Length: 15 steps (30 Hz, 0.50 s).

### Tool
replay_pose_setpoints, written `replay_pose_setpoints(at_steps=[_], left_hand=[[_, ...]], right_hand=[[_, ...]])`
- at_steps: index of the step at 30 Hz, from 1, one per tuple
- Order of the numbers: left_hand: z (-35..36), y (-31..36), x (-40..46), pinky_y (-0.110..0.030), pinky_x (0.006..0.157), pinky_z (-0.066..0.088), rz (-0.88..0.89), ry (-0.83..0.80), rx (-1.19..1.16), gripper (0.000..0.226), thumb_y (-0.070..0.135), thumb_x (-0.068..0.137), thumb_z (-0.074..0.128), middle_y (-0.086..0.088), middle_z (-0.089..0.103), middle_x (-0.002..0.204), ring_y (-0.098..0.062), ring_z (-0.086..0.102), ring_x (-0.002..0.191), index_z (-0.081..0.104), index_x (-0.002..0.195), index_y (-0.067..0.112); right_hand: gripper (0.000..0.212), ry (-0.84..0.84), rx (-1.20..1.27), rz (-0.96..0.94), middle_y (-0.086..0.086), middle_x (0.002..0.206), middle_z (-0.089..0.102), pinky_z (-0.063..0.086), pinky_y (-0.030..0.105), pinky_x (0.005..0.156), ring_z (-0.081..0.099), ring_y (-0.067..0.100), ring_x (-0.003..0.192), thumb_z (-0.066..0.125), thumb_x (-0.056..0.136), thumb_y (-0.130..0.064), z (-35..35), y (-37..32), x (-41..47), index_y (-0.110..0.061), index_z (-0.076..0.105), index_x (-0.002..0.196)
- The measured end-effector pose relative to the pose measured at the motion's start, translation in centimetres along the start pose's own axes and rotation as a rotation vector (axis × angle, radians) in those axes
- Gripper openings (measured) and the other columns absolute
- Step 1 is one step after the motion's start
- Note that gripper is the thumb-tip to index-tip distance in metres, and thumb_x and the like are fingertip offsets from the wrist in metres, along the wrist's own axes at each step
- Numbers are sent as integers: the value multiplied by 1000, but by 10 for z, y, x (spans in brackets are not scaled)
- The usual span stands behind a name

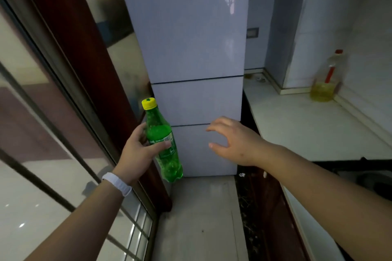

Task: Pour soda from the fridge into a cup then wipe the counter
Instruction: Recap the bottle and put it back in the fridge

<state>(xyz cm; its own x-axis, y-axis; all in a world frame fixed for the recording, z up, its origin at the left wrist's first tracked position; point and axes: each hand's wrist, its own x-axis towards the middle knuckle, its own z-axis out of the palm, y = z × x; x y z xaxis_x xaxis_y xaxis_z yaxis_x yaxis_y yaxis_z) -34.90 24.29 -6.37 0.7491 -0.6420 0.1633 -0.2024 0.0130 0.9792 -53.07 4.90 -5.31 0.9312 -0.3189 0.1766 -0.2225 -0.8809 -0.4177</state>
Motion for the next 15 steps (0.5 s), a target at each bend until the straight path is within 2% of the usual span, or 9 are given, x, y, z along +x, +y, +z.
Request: replay_pose_setpoints(at_steps=[3, 9, 13, 15], left_hand=[[-8, -3, 35, -17, 73, 56, 6, 27, 17, 63, -10, 72, 77, -11, 69, 113, -7, 70, 89, 54, 129, 7], [-26, -22, 115, -16, 70, 54, 45, 44, 42, 59, -8, 72, 78, -7, 70, 107, -13, 69, 90, 56, 124, 8], [-43, -34, 189, -16, 72, 56, 82, 42, 76, 59, -1, 73, 81, -1, 70, 107, -2, 69, 87, 55, 124, 14], [-52, -35, 225, -20, 76, 56, 104, 38, 83, 59, 2, 72, 82, 3, 70, 107, -1, 69, 89, 56, 123, 16]], right_hand=[[46, -2, 14, -8, -10, 131, 44, 40, 37, 103, 43, 10, 121, 54, 93, -45, 3, 11, 39, -25, 50, 134], [46, -3, -30, -58, -10, 132, 43, 40, 36, 103, 43, 11, 121, 54, 93, -45, 10, 22, 131, -25, 50, 135], [48, 19, -50, -57, -10, 133, 43, 39, 35, 104, 42, 11, 122, 52, 93, -45, 12, 23, 203, -24, 49, 136], [48, 10, -69, -50, -8, 136, 42, 37, 35, 106, 40, 11, 124, 53, 94, -43, 14, 23, 238, -24, 48, 138]])
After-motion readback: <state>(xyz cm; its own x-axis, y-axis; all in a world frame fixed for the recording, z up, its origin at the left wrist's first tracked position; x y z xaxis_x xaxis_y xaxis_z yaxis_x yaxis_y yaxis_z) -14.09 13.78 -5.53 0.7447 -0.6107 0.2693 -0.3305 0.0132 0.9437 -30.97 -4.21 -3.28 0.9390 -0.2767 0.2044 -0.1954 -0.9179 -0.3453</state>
